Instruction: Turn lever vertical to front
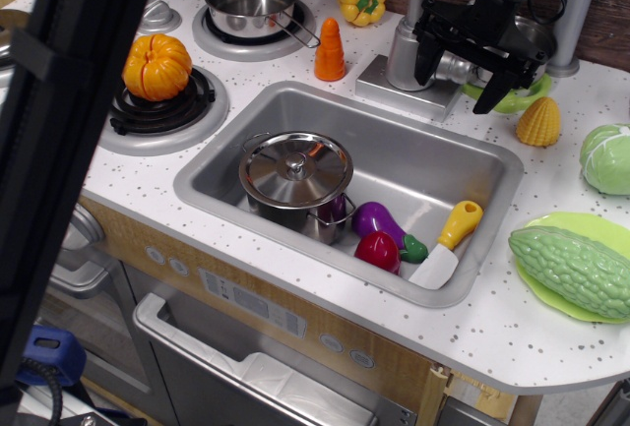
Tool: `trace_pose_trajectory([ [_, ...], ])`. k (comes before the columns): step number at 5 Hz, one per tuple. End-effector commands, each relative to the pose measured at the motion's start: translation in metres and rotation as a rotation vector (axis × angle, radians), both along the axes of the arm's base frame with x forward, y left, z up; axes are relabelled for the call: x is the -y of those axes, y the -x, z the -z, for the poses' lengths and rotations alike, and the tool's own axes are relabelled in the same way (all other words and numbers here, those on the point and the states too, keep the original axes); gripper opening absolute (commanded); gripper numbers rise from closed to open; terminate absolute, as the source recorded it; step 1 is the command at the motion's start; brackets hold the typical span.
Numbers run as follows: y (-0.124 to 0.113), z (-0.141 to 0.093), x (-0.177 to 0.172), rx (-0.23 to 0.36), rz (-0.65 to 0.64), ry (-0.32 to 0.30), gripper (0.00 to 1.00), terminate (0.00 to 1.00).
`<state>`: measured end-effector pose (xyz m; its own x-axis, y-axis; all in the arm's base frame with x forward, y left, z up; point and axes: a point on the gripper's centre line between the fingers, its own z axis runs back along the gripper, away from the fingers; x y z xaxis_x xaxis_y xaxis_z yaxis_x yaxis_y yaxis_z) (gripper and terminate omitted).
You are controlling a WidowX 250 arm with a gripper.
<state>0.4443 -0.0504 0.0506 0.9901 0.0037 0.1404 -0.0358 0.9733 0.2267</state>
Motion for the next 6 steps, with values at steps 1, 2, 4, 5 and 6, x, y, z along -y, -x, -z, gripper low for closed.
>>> trace_pose_trajectory([
  [1, -0.019, -0.066, 0.001, 0.217, 0.019, 0.023, 1.0, 0.0],
  [2, -0.027, -0.073, 0.0, 0.255, 0.027, 0.016, 1.0, 0.0],
  [4, -0.038, -0.074, -0.003, 0.307, 0.051, -0.007, 1.0, 0.0],
  [5, -0.046, -0.074, -0.008, 0.323, 0.068, -0.012, 1.0, 0.0],
  [6, -0.053, -0.072, -0.009, 0.328, 0.083, -0.009, 1.0, 0.0],
])
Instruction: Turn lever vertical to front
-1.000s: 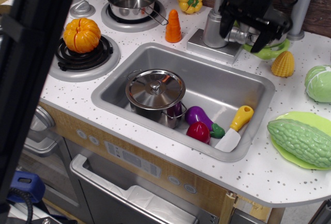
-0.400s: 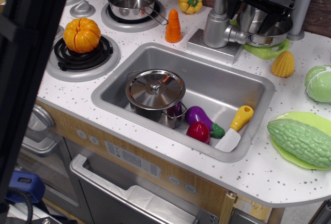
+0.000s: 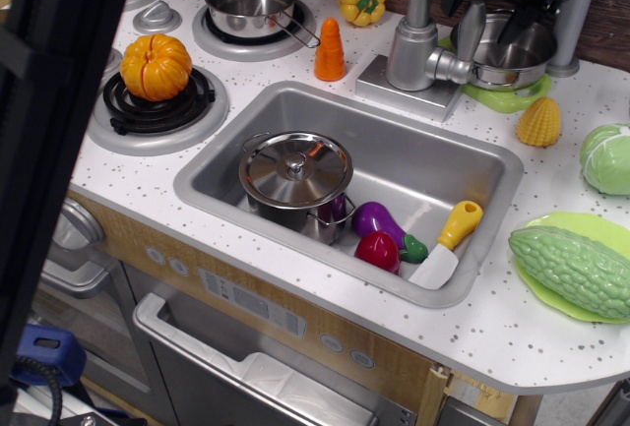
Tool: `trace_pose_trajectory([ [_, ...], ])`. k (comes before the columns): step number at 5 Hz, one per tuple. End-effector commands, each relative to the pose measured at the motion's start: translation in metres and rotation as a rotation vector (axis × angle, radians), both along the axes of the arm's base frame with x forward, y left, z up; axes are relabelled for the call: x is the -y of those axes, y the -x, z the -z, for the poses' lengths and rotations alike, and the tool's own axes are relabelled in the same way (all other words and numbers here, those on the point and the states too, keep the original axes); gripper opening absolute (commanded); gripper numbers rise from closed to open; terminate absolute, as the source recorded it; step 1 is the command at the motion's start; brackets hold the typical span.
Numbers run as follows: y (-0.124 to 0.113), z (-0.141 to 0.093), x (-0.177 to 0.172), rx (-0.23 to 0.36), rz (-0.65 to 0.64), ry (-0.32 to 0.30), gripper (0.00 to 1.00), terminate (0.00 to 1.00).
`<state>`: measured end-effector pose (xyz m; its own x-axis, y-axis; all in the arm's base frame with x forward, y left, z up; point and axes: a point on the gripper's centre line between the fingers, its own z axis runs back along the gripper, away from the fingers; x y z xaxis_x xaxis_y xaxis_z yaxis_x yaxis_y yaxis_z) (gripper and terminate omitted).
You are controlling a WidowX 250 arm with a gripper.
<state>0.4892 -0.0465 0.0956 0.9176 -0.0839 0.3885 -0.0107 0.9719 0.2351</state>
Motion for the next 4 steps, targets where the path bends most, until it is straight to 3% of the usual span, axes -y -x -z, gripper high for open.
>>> trace_pose_trajectory([
  [1, -0.008, -0.024, -0.004, 0.08, -0.015, 0.019, 0.0, 0.0],
  [2, -0.003, -0.018, -0.004, 0.08, -0.034, 0.041, 0.0, 0.0],
  [4, 0.034, -0.01, 0.008, 0.004, -0.113, 0.105, 0.0, 0.0],
])
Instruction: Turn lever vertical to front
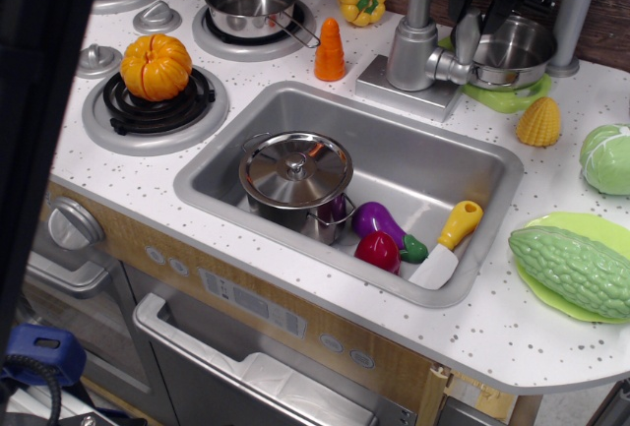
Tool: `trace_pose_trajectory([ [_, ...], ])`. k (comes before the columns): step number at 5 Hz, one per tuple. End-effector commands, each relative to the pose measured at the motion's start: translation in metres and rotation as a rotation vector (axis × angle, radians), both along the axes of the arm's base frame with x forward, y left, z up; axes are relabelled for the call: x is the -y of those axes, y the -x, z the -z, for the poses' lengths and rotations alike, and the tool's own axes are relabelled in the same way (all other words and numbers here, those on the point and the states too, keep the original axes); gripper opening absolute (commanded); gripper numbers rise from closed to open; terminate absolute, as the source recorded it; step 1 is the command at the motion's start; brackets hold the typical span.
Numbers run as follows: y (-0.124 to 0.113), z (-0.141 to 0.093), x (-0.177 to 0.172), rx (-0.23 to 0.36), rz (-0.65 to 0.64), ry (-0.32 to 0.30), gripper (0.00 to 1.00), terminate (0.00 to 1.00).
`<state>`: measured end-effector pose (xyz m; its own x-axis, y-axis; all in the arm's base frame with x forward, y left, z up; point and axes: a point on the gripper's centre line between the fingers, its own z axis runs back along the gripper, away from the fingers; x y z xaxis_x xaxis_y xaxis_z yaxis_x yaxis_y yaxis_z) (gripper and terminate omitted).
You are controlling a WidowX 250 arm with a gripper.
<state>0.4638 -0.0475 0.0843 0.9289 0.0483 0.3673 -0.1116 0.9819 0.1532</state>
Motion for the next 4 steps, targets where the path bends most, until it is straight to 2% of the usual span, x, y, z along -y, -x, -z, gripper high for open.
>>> trace_pose_trajectory([
  [1, 0.018, -0.012, 0.007, 0.016, -0.026, 0.065, 0.0, 0.0],
  [2, 0.021, -0.002, 0.005, -0.009, -0.022, 0.116, 0.0, 0.0],
  [3, 0.024, 0.015, 0.008, -0.006, -0.022, 0.159, 0.0, 0.0],
  [4, 0.023, 0.021, 0.008, -0.002, -0.015, 0.166, 0.0, 0.0],
])
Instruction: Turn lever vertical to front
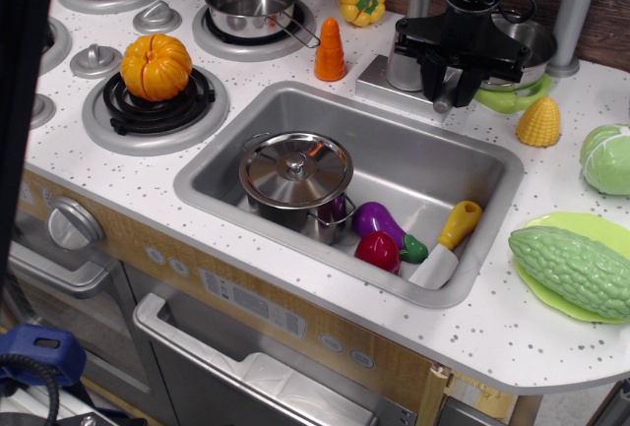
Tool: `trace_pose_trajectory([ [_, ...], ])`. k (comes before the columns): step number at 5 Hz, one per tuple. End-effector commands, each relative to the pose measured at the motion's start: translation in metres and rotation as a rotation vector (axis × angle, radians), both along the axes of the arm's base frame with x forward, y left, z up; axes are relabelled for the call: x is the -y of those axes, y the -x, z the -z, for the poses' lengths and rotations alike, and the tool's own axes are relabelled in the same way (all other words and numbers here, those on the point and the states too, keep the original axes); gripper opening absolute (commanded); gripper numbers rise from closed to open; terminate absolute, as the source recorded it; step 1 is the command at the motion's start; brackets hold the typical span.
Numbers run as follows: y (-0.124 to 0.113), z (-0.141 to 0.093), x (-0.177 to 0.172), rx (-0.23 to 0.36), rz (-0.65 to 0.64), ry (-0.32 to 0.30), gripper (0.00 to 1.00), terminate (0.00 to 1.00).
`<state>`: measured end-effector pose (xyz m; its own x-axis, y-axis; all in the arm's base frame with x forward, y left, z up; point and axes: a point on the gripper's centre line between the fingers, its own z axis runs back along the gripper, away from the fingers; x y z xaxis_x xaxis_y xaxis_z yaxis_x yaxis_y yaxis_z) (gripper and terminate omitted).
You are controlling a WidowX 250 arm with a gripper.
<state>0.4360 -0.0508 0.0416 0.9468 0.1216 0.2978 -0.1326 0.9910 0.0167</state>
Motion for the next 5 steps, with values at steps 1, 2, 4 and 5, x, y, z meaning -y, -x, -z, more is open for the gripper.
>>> trace_pose_trajectory([
  [1, -0.005, -0.024, 0.004, 0.051, 0.02, 0.008, 1.0, 0.0],
  [2, -0.003, -0.043, 0.003, 0.012, 0.026, -0.038, 1.0, 0.0],
  [4, 0.016, -0.076, -0.002, -0.129, 0.073, -0.094, 1.0, 0.0],
  [5, 0.022, -0.073, -0.003, -0.141, 0.105, -0.078, 1.0, 1.0],
])
